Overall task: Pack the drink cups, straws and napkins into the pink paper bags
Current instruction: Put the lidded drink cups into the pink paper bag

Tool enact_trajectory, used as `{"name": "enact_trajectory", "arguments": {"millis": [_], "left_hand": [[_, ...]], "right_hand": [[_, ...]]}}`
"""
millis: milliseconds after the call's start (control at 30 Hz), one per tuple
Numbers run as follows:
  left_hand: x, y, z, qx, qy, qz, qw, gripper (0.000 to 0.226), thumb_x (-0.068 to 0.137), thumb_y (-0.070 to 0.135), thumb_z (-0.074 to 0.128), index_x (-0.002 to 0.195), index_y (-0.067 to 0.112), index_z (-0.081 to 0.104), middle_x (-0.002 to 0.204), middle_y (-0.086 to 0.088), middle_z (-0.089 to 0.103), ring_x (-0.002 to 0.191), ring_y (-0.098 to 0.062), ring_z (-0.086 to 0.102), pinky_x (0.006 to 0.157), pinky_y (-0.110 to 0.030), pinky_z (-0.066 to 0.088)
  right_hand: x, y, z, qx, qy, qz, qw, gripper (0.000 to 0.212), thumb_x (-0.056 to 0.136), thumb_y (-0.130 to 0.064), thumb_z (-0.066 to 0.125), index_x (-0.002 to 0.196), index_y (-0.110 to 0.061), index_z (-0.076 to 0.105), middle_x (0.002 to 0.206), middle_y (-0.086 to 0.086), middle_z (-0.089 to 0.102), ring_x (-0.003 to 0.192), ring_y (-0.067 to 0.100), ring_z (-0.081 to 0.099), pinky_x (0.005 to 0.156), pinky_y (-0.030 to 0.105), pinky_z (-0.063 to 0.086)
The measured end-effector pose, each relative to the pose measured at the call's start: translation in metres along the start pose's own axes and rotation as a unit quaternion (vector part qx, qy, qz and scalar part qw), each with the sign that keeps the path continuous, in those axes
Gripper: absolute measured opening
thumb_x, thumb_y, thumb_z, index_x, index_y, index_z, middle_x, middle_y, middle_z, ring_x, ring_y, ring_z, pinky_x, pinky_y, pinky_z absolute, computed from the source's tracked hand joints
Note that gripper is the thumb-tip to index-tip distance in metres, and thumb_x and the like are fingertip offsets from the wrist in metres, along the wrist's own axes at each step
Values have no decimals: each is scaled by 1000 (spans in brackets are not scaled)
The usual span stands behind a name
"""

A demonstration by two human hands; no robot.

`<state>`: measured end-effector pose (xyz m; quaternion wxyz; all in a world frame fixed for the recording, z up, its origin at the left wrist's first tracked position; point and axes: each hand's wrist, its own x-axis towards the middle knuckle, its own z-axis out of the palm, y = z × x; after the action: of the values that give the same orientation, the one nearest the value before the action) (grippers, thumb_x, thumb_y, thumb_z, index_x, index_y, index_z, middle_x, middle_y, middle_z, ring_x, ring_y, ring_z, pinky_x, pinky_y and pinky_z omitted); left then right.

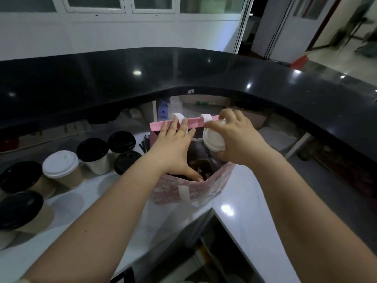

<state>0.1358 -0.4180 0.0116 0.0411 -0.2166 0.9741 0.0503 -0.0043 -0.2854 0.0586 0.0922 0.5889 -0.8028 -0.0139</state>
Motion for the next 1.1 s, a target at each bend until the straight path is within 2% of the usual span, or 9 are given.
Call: {"name": "enact_trajectory", "arguments": {"millis": [133, 267, 400, 567, 800, 867, 933, 1000, 1100], "left_hand": [[0, 1, 2, 31, -8, -17, 999, 143, 53, 86, 63, 154, 17, -9, 160, -13, -24, 143, -36, -30, 119, -55, -6], [0, 3, 1, 44, -18, -23, 999, 148, 49, 88, 64, 154, 15, -11, 159, -14, -26, 142, -37, -32, 119, -56, -7], [-6, 8, 2, 29, -25, -16, 999, 150, 47, 87, 66, 154, 18, -14, 158, -14, -29, 140, -37, -34, 118, -55, -9], [-11, 13, 2, 24, -12, -24, 999, 150, 46, 86, 68, 155, 19, -12, 158, -14, -27, 141, -36, -33, 119, -54, -10], [-19, 11, -1, 17, 12, -43, 999, 142, 52, 84, 66, 156, 20, -5, 160, -10, -25, 144, -31, -30, 119, -52, -11], [-21, 9, 0, 19, 19, -50, 998, 140, 52, 86, 64, 156, 21, -4, 160, -10, -25, 144, -30, -29, 119, -53, -10], [-21, 9, 1, 26, 20, -58, 998, 141, 51, 88, 62, 156, 23, -5, 160, -10, -26, 144, -30, -29, 118, -55, -10], [-22, 12, 3, 36, 19, -66, 997, 141, 50, 89, 61, 156, 24, -7, 159, -10, -27, 143, -31, -31, 118, -56, -11], [-24, 16, 5, 46, 20, -72, 996, 141, 51, 89, 60, 155, 23, -7, 158, -11, -29, 143, -32, -32, 117, -56, -12]], "right_hand": [[-2, -3, 3, 45, -103, -52, 992, 81, 68, -42, 81, 138, -45, 39, 133, -1, 38, 120, 22, 36, 94, 34, 44], [3, -5, 24, 12, -172, -27, 985, 82, 70, -28, 81, 136, -41, 34, 124, 3, 41, 110, 24, 44, 79, 32, 48], [23, -8, 43, -10, -218, 35, 975, 92, 75, -20, 79, 148, -31, 24, 130, 13, 38, 119, 34, 42, 94, 42, 47], [35, -14, 64, 19, -225, 33, 973, 106, 70, -25, 84, 150, -30, 15, 137, 15, 31, 123, 37, 37, 97, 46, 44], [19, -12, 90, 65, -223, 2, 973, 92, 76, -20, 75, 149, -25, 19, 141, 19, 28, 126, 40, 36, 98, 44, 42], [14, -8, 97, 94, -230, 7, 968, 91, 81, -28, 72, 151, -26, 14, 151, 19, 16, 135, 41, 29, 106, 46, 37], [7, -5, 102, 107, -254, 2, 961, 91, 89, -46, 61, 153, -34, -3, 161, 10, -9, 147, 37, 3, 118, 49, 17], [-1, -2, 108, 102, -289, -2, 952, 87, 95, -56, 45, 148, -41, -22, 156, 0, -35, 145, 27, -28, 120, 48, -7], [-8, -1, 119, 106, -298, 0, 949, 84, 95, -63, 35, 142, -44, -31, 148, -5, -46, 138, 22, -40, 117, 49, -17]]}}
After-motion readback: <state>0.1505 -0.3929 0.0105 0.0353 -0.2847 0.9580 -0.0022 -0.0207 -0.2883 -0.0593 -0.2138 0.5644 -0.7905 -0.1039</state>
